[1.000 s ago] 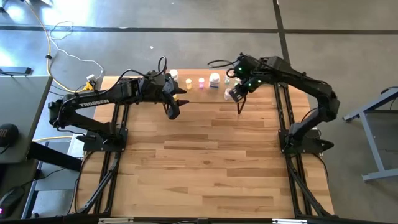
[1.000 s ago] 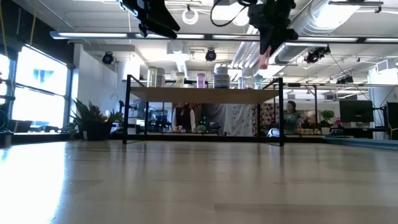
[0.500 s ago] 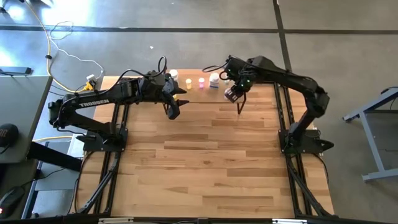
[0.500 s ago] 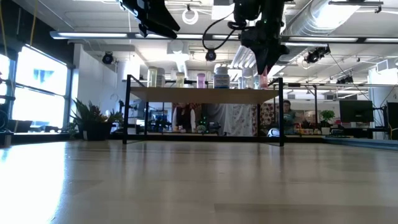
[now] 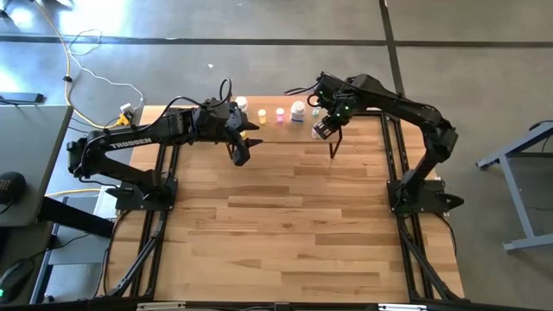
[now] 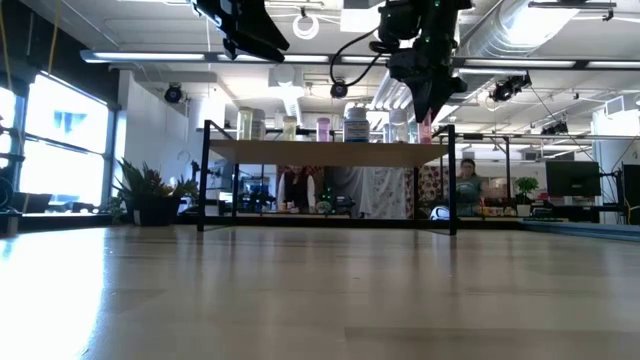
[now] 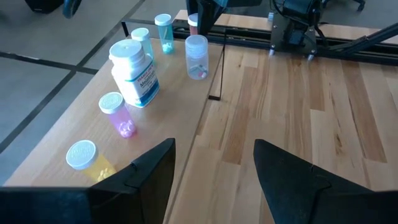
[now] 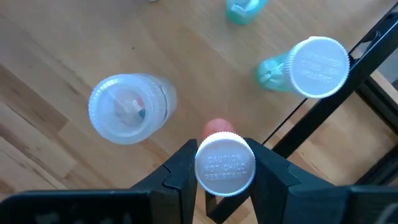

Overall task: Pick and place medicine bottles onto shelf by color
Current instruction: Put the pink pill bottle on the shelf, then return to Home Position

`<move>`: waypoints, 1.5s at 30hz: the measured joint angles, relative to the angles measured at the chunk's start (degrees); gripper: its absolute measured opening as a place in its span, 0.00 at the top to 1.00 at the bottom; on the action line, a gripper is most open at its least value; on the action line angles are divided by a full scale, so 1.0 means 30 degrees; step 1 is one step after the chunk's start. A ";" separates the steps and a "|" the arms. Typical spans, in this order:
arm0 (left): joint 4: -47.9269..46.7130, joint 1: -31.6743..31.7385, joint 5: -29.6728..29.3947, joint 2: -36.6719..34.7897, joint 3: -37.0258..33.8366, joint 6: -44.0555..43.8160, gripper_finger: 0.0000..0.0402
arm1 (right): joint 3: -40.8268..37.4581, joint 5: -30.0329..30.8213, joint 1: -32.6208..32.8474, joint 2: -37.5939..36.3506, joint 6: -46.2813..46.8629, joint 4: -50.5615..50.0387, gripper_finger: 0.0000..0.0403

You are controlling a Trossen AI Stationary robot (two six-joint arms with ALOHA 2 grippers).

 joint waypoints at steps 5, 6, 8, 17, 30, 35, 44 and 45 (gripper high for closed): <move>-0.0015 -0.0006 0.0000 0.0000 0.0000 0.0007 0.49 | 0.0000 -0.0203 0.0000 0.0181 0.0034 -0.0098 0.74; -0.0015 -0.0003 0.0000 0.0000 0.0000 0.0007 0.49 | 0.0000 -0.0248 0.0000 0.0285 0.0034 -0.0162 0.74; -0.0022 -0.0004 0.0000 0.0000 0.0000 0.0007 0.49 | 0.0000 -0.0236 0.0000 0.0372 0.0020 -0.0162 0.74; -0.0277 0.0000 -0.0007 0.0000 0.0000 0.0008 0.49 | 0.0000 -0.0204 0.0000 0.0364 0.0166 -0.0288 0.74; -0.0306 -0.0004 -0.0007 0.0000 0.0000 0.0015 0.49 | 0.0000 0.0164 0.0007 0.0364 -0.0187 0.0002 0.67; -0.0306 -0.0006 -0.0007 0.0000 0.0000 0.0015 0.49 | 0.0004 0.0160 0.0007 0.0357 -0.0148 0.0001 0.59; -0.0306 -0.0004 -0.0007 0.0000 0.0000 0.0015 0.49 | 0.1496 0.0217 0.0007 0.0335 -0.0204 -0.0145 0.56; -0.0306 -0.0003 -0.0007 0.0000 0.0000 0.0015 0.49 | 0.1702 0.0332 0.0007 0.0335 -0.0210 -0.0148 0.56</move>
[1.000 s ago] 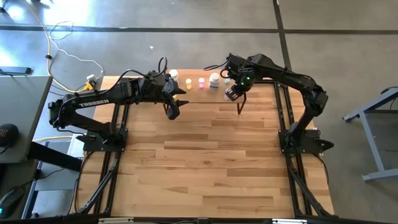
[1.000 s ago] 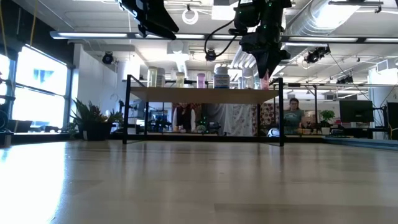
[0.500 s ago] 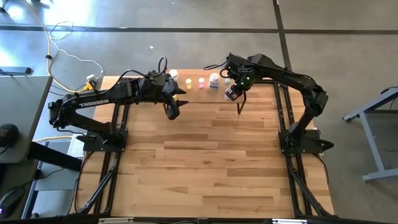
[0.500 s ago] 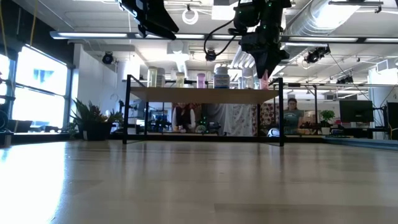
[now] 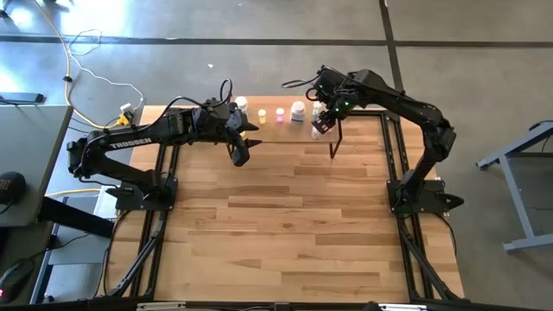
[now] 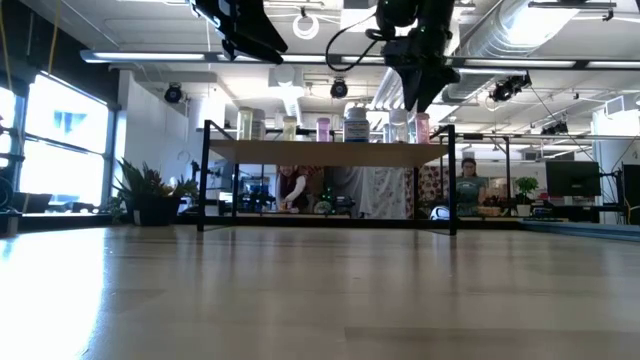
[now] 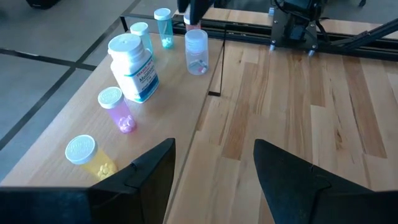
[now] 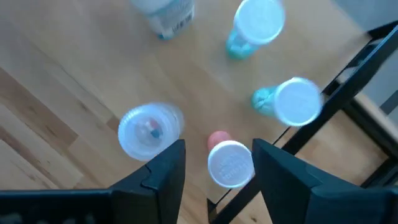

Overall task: Pick and place medicine bottles onto shelf by color
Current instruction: Return to Home Position

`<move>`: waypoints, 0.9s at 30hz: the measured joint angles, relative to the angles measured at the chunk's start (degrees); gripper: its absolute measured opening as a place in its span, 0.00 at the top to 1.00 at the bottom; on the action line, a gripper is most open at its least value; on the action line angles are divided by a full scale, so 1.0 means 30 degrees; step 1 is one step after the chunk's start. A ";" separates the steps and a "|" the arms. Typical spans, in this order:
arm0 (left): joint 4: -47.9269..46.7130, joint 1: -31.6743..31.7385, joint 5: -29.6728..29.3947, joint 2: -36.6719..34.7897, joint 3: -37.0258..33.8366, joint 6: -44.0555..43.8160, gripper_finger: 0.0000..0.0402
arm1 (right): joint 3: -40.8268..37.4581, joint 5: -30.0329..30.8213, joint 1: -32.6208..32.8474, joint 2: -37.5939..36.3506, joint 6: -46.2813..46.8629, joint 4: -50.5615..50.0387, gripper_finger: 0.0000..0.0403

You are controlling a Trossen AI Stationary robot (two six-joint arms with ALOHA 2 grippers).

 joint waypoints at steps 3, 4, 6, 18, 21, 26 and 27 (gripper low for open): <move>0.0000 -0.0003 0.0000 0.0000 0.0000 0.0000 0.49 | 0.0540 0.0353 0.0000 0.0000 -0.0180 -0.0046 0.56; 0.0000 -0.0003 0.0000 0.0000 0.0000 0.0000 0.49 | 0.0662 0.0425 0.0000 0.0000 -0.0241 -0.0086 0.56; 0.0000 -0.0001 0.0000 0.0000 0.0000 0.0000 0.49 | 0.0853 0.0708 0.0000 0.0000 -0.0294 -0.0174 0.56; -0.0244 -0.0003 -0.0007 -0.0327 0.0000 -0.0353 0.49 | 0.2011 0.0790 0.0073 0.0000 -0.0294 -0.0431 0.56; -0.0614 -0.0113 -0.0100 -0.0682 -0.0022 -0.0592 0.49 | 0.2152 0.0790 0.0068 0.0000 -0.0343 -0.0363 0.56; 0.0170 -0.0514 -0.0588 -0.2036 -0.1591 -0.1085 0.49 | 0.2152 0.0790 0.0073 0.0000 -0.0765 -0.0171 0.56; 0.0528 -0.0571 -0.0597 -0.2467 -0.2130 -0.1357 0.49 | 0.2152 0.0782 0.0073 0.0000 -0.0717 -0.0012 0.56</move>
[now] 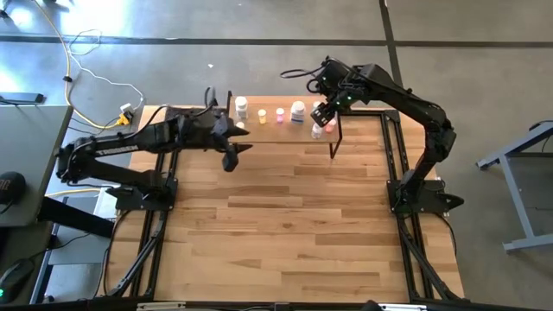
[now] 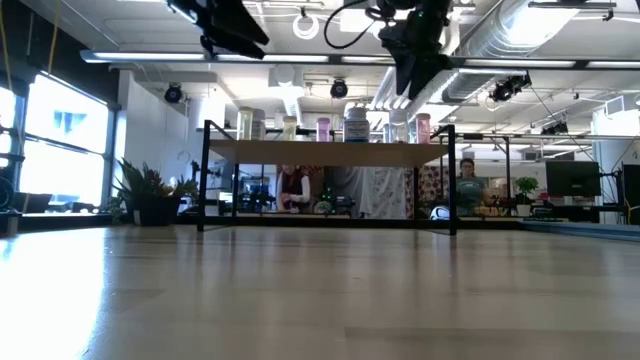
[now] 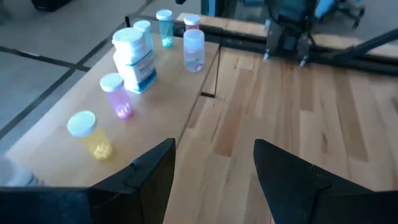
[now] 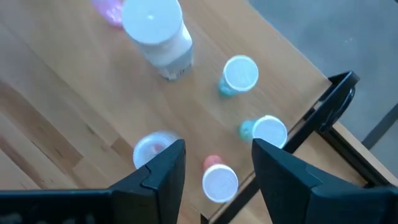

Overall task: Pick and place medicine bottles onto shelf by color
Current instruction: Return to Home Position

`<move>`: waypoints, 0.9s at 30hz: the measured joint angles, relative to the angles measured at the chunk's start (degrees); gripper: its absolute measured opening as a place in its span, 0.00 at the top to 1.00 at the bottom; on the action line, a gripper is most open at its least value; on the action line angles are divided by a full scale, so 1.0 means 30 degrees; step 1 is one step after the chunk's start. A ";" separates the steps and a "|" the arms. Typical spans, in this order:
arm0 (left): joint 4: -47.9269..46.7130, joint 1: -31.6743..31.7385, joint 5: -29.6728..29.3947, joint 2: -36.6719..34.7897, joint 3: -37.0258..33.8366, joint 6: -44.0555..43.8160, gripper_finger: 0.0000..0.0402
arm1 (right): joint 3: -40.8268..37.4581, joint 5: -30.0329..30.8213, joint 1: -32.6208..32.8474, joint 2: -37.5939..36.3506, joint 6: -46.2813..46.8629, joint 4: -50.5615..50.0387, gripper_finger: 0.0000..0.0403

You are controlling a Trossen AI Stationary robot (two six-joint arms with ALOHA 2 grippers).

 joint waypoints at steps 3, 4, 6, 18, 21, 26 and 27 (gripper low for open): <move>0.1320 -0.0095 -0.0058 -0.1566 -0.1953 -0.0457 0.49 | 0.0000 -0.0109 0.0031 -0.0075 0.0029 0.0565 0.56; 0.1788 -0.0095 -0.0058 -0.2115 -0.2568 -0.0632 0.49 | 0.0000 -0.0102 0.0092 -0.0136 0.0055 0.0864 0.56; 0.2617 -0.0095 -0.0058 -0.3301 -0.3794 -0.0995 0.49 | 0.0000 -0.0109 0.0215 -0.0266 0.0305 0.1478 0.56; 0.3042 -0.0095 -0.0698 -1.0911 -0.8674 -0.3153 0.49 | 0.0000 -0.0095 0.1383 -0.0641 0.0646 0.8245 0.56; 0.3002 -0.0095 -0.0772 -1.2782 -0.9644 -0.3244 0.49 | 0.0044 -0.0096 0.1835 -0.0641 0.0803 0.9959 0.56; 0.3295 -0.0095 -0.0918 -1.5326 -1.1408 -0.3417 0.49 | 0.1339 -0.0146 0.2559 -0.0669 0.0355 0.9659 0.56; 0.3533 -0.0095 -0.0918 -1.5759 -1.1887 -0.3284 0.49 | 0.1642 -0.0022 0.2686 -0.0705 0.0061 0.9243 0.56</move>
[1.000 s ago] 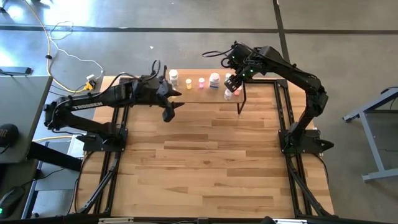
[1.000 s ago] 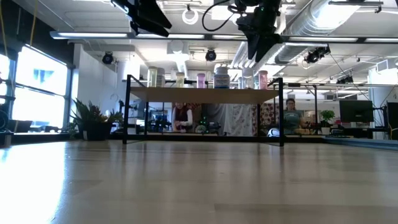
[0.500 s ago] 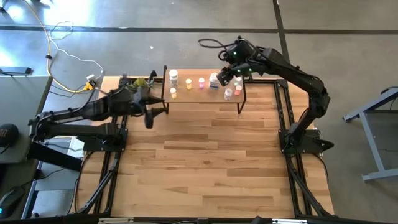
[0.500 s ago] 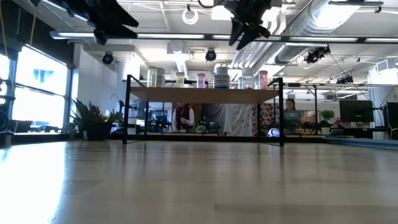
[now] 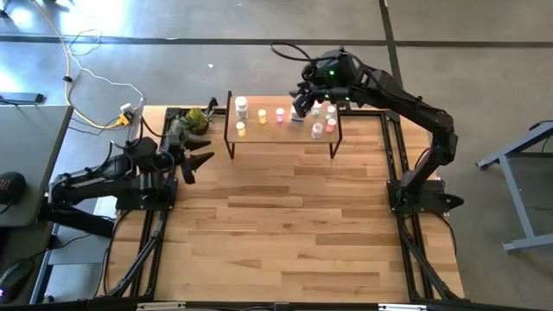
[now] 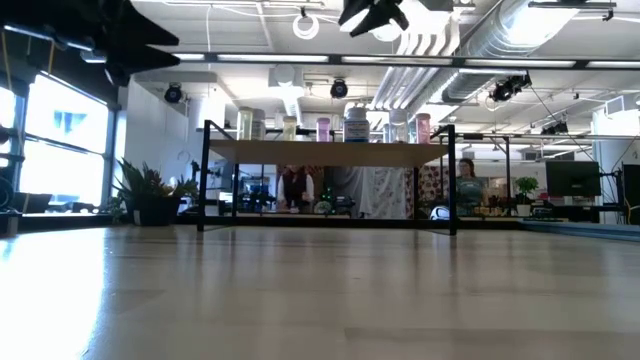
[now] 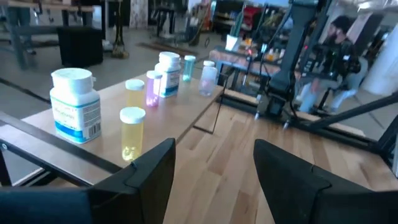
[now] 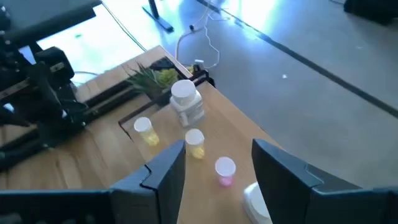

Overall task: Pick and place medicine bottles onto shelf by color
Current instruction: Return to Home Position

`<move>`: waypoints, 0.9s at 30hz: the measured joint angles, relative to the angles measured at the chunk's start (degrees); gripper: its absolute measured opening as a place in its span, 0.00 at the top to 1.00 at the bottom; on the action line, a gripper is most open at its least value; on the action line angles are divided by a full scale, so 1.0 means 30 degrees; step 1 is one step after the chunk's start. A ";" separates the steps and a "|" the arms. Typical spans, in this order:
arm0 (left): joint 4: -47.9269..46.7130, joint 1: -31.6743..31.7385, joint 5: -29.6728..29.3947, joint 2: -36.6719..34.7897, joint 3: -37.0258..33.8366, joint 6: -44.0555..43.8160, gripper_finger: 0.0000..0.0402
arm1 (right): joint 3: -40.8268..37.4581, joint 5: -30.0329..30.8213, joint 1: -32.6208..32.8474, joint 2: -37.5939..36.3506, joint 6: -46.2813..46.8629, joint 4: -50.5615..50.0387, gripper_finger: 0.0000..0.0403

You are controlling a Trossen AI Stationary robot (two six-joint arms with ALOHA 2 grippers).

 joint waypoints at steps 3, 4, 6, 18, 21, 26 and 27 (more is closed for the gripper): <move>0.0972 0.0007 -0.0236 -0.1052 -0.1385 -0.0495 0.49 | 0.0813 0.0835 0.0420 -0.0142 -0.0622 -0.0452 0.56; 0.1276 0.0007 -0.0281 -0.1336 -0.1829 -0.0908 0.49 | 0.1048 0.1018 0.0467 -0.0271 -0.0755 -0.0744 0.56; 0.1580 0.0013 0.0016 -0.1824 -0.2562 -0.1496 0.49 | 0.1338 0.1076 0.0471 -0.0672 -0.1121 -0.1067 0.56; 0.5052 0.0007 0.0131 -0.2969 -0.6415 -0.1734 0.49 | -0.2154 0.2587 -0.0099 -0.5241 -0.0950 -0.2412 0.56; 0.5969 0.0007 0.0095 -0.2979 -0.6991 -0.2288 0.49 | -0.5305 0.2567 -0.0085 -0.7105 -0.0811 -0.0937 0.56; 0.5740 0.0008 -0.0310 -0.2964 -0.7628 -0.3347 0.49 | -1.0724 0.2435 -0.0411 -1.0939 -0.1038 0.1792 0.56; 0.5559 0.0008 -0.0454 -0.2924 -0.7628 -0.3671 0.49 | -1.1654 0.2303 -0.0412 -1.1754 -0.1055 0.2109 0.56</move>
